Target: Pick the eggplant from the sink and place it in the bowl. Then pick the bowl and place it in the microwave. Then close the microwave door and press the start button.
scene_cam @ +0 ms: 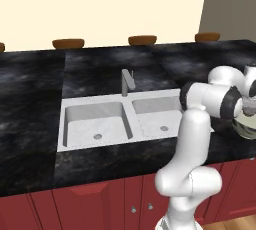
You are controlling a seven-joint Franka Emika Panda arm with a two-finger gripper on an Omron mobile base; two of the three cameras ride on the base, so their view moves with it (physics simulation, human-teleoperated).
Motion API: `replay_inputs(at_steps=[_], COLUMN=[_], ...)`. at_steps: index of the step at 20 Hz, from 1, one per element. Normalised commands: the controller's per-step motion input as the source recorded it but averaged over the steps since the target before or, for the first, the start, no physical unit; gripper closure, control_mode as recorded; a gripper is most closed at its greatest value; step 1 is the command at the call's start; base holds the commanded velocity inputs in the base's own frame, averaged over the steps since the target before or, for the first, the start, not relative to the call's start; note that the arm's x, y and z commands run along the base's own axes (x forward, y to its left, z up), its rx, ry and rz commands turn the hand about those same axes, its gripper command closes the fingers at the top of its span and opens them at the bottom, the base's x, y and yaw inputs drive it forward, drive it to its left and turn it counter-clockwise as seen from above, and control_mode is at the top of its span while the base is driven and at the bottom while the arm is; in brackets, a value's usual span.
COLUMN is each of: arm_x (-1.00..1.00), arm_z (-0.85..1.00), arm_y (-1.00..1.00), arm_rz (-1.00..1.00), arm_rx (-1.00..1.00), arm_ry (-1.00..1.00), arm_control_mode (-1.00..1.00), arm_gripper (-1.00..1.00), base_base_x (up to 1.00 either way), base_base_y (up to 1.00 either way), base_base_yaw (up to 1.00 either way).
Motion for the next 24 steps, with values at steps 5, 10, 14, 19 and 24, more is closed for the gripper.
replay_inputs(at_steps=[5, 10, 14, 19, 24], arm_x=[0.22, 0.13, -0.19, -0.54, -0.79], arm_z=[-0.52, -0.43, -0.05, 0.39, 0.38], arm_y=[-0.21, -0.07, 0.0, 0.1, 0.41], arm_rz=[0.13, 0.11, 0.06, 0.03, 0.1], arm_rx=[0.0, 0.0, 0.03, 0.01, 0.0], arm_ry=[0.0, 0.01, 0.0, -0.04, -0.05], arm_control_mode=[-1.0, -1.0, -1.0, -1.0, -1.0], arm_gripper=[1.0, 1.0, -1.0, -1.0, -1.0], base_base_x=[0.0, 0.0, 0.0, 0.0, 0.0], base_base_y=[0.0, 0.0, 0.0, 0.0, 0.0], base_base_yaw=[0.0, 0.0, 0.0, 0.0, 0.0])
